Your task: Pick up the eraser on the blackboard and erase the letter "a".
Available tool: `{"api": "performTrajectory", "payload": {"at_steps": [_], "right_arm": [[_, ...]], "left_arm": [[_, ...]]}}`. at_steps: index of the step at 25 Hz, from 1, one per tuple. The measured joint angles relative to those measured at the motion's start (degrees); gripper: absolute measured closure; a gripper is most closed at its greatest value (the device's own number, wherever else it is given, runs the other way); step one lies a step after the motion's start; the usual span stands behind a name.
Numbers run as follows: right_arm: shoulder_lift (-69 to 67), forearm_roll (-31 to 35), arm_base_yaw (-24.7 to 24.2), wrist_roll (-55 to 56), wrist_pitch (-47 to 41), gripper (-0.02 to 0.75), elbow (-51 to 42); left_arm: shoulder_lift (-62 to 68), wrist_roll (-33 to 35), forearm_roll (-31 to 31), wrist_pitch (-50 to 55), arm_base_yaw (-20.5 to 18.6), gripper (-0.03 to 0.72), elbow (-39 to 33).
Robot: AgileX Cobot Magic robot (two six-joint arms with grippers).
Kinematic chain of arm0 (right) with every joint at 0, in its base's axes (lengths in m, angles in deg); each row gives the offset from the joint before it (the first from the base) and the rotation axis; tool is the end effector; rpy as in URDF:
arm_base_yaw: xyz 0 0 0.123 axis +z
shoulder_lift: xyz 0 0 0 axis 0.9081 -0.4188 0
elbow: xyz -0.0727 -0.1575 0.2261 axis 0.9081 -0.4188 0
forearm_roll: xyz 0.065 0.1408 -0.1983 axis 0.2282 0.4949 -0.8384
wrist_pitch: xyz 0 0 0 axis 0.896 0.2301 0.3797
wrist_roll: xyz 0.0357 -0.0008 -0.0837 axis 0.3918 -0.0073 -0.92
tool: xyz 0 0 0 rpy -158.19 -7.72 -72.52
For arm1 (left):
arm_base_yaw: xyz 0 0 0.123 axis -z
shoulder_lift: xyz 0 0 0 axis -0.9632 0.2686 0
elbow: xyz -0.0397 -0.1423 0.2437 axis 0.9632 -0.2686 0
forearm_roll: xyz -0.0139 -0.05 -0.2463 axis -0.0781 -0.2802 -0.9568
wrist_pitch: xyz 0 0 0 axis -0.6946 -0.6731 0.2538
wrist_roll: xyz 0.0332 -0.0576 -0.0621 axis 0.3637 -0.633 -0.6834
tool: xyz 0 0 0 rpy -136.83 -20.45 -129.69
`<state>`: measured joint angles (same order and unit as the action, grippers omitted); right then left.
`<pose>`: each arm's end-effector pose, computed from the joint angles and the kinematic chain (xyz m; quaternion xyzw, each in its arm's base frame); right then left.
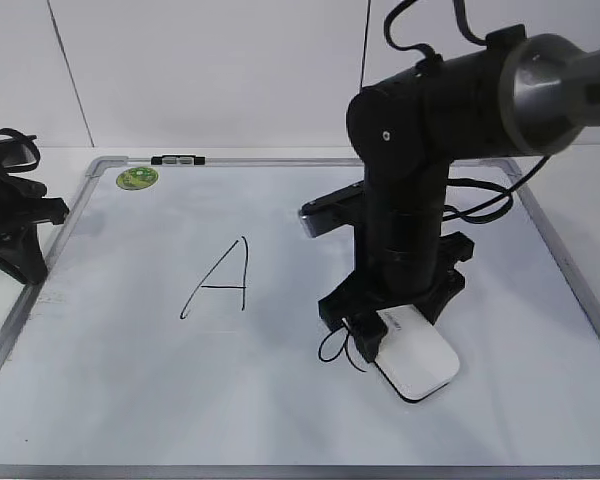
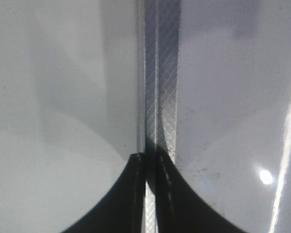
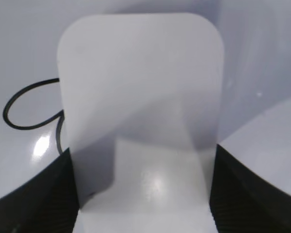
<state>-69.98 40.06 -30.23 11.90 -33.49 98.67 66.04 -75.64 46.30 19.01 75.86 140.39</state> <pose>0.3145 0.2131 0.1732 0.2647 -0.9635 0.0385 0.0114 0.3893 -0.0287 0.1516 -0.0040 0.9943 -0.1044 0.0201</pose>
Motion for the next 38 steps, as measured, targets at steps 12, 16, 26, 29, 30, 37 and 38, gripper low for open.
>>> {"api": "performTrajectory", "payload": {"at_steps": [12, 16, 26, 29, 30, 37, 38], "right_arm": [[-0.2, -0.6, 9.4, 0.0, 0.5, 0.195, 0.0], [-0.3, -1.9, 9.3, 1.1, 0.0, 0.195, 0.1], [-3.2, -2.3, 2.1, 2.1, -4.5, 0.195, 6.0], [-3.9, -3.4, 0.6, 2.2, -4.7, 0.195, 7.3], [-3.9, -3.9, 0.4, 2.3, -4.7, 0.195, 7.7], [-3.3, -5.5, 0.1, 6.1, -4.6, 0.195, 8.1], [-2.1, -5.9, 0.1, 7.3, -3.7, 0.195, 8.1]], "left_arm": [[0.0, 0.0, 0.0, 0.1, -0.1, 0.67, 0.0], [0.0, 0.0, -0.1, 0.1, -0.1, 0.67, 0.0], [0.0, 0.0, -1.0, -0.1, -0.1, 0.671, 0.0], [0.0, 0.0, -1.0, -0.1, -0.1, 0.671, 0.0], [0.0, 0.0, -1.0, -0.1, -0.1, 0.671, 0.0], [0.0, 0.0, -1.1, -0.1, -0.1, 0.671, 0.0], [0.0, 0.0, -1.1, -0.1, -0.1, 0.671, 0.0]]}}
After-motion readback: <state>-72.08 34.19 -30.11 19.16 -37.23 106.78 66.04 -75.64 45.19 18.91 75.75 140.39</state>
